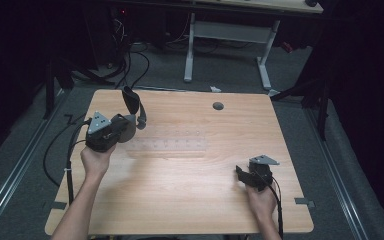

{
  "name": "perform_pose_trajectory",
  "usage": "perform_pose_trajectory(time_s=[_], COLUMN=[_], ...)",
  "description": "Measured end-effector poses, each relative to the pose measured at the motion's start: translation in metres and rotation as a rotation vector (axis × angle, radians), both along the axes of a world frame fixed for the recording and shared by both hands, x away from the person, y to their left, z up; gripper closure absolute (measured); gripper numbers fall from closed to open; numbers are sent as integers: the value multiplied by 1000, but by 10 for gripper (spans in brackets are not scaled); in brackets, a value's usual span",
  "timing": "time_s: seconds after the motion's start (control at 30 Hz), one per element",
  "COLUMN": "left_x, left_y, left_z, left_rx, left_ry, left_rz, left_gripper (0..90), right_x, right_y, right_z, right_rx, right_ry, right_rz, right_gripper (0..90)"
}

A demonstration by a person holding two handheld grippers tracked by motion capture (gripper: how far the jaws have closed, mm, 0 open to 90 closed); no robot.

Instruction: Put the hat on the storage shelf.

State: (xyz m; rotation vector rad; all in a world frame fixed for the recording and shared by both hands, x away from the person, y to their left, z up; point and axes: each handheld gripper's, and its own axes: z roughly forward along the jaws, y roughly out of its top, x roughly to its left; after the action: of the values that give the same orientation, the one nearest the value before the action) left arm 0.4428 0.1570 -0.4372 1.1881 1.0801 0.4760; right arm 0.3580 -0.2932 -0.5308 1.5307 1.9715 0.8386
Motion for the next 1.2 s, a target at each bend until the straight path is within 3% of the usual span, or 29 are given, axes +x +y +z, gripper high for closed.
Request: perform_pose_trajectory(time_s=[0.53,1.2], left_x=[1,4], left_y=[2,-6], left_z=[-5,-4], left_rx=[11,-34], left_ry=[8,38], left_rz=[17,32], left_gripper=[862,860], right_x=[0,0], right_y=[0,0], right_z=[0,0], right_rx=[0,0], right_ry=[0,-1], right_rz=[1,4], right_gripper=[409,408])
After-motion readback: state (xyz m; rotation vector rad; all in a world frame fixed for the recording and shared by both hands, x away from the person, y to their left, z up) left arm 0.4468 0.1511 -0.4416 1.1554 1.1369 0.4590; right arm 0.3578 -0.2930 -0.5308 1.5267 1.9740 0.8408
